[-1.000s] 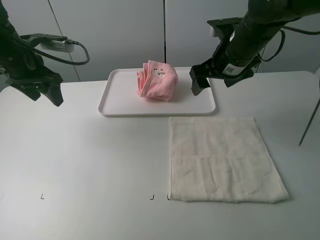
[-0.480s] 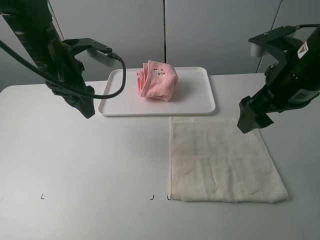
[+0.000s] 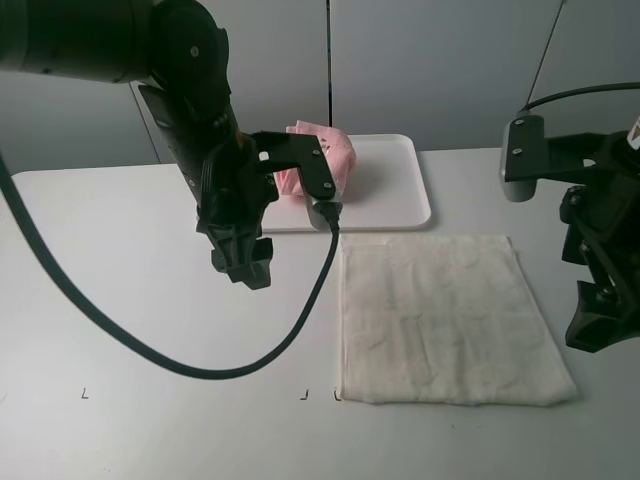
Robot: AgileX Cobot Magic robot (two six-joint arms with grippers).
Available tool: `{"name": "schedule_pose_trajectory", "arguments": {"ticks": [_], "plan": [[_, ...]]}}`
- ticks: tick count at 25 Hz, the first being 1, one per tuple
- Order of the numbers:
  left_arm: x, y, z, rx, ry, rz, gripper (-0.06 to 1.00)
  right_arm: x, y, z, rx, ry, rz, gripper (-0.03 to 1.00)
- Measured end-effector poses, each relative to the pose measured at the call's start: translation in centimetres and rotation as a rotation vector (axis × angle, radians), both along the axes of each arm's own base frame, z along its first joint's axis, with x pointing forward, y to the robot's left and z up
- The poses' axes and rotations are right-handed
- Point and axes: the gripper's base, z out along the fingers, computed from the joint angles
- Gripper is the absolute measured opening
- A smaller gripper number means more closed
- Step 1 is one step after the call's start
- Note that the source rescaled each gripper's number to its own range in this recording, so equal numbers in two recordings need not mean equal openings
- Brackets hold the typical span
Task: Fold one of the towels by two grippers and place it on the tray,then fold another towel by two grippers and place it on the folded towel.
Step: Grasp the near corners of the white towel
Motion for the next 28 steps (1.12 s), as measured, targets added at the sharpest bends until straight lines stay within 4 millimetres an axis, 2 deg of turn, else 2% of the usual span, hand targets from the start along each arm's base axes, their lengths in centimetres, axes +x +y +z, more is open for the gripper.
{"name": "schedule_pose_trajectory", "arguments": {"ticks": [4,9,18,23,28], "plan": [[-1.8,-2.6,-1.9,0.027,0.025,-0.090,0.85,-0.1,0.0,-0.1,0.008,0.012,0.136,0.95],[-4.4,-5.1,-3.3,0.042,0.040,-0.183,0.85,-1.1,-0.4,-1.6,-0.005,0.070,0.217,0.95],[-7.4,-7.3,-4.0,0.005,0.042,-0.255,0.85,-3.3,-1.3,-6.0,-0.005,0.085,0.268,0.95],[-8.5,-7.4,-5.0,-0.002,0.046,-0.256,0.85,-3.6,-1.4,-7.1,0.009,0.034,0.270,0.95],[-9.8,-8.5,-5.2,-0.026,0.017,-0.272,0.85,-3.9,-1.5,-7.6,0.011,0.030,0.270,0.95]]}}
